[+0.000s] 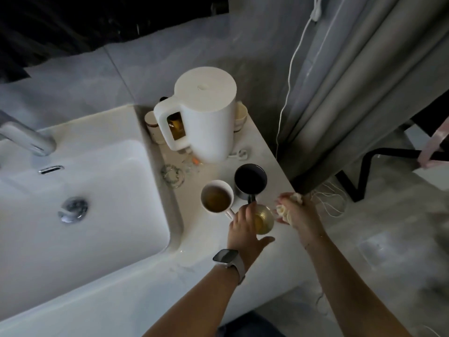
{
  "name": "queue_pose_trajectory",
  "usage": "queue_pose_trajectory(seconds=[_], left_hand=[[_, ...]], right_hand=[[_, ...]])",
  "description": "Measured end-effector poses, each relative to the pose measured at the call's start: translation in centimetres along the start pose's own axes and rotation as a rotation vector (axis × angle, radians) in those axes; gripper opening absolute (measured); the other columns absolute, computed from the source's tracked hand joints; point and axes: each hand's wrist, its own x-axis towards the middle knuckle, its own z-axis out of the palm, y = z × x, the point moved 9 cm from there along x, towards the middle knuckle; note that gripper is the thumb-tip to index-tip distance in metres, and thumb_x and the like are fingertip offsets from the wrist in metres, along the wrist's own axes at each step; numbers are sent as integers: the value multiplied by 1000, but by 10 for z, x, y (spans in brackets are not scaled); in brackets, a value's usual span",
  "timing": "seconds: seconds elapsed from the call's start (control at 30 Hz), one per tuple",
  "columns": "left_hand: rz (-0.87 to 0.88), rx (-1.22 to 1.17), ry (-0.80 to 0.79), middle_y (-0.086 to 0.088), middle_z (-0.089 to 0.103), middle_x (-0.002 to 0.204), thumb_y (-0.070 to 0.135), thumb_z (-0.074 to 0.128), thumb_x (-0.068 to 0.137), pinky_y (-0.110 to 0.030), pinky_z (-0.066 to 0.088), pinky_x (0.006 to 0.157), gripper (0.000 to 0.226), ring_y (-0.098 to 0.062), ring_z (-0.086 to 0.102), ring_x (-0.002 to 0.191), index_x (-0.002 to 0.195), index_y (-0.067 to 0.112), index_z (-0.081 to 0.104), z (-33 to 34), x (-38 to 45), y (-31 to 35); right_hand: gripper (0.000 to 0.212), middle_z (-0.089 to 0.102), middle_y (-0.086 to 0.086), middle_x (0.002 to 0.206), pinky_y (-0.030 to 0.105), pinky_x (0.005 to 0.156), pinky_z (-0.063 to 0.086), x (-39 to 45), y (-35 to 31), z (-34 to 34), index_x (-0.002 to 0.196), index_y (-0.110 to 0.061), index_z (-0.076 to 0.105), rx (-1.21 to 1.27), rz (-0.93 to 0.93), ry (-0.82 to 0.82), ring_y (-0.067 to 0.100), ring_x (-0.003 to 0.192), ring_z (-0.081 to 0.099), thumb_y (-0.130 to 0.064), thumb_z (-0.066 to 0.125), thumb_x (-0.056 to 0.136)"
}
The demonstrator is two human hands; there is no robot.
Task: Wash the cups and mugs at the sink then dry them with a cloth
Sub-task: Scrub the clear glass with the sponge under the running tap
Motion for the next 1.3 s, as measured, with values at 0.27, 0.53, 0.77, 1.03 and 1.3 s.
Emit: queue_pose_trajectory(seconds=[0.27,0.53,0.77,1.03,1.3], left_hand=[[35,-149,135,3,53,135,38,84,72,-26,43,95,79,-19,53,119,137,23,43,-35,-10,-6],[58,-420,393,20,60,114,41,89,60,-10,46,83,84,3,58,101,130,32,44,-155,-62,-42],[58,-848,508,6,63,121,36,87,54,-16,46,88,77,-7,59,116,119,18,50,-266,-94,-123],[-68,-1356,499,-8,64,109,29,79,73,-34,53,75,63,-24,64,99,124,8,51,-327,-111,-248],[-327,-1344,402,-12,72,108,60,53,86,-32,57,76,61,-27,70,95,122,12,61,-344,-100,-337]], right_hand=[[15,70,10,98,23,53,56,-15,-12,13,100,-7,67,36,-32,-57,22,87,69,-16,64,88],[11,73,8,86,30,63,56,-57,-37,89,93,-9,69,118,-65,-234,21,80,70,-19,68,87],[5,67,10,80,27,51,53,-105,-50,208,83,-10,63,204,-72,-376,20,64,64,-8,63,88],[11,70,10,90,29,62,55,-162,-50,350,93,-7,63,78,-128,-530,22,75,69,-16,64,89],[16,68,12,96,31,70,54,-175,-40,436,94,-9,64,22,-52,-526,25,79,67,-24,56,93]])
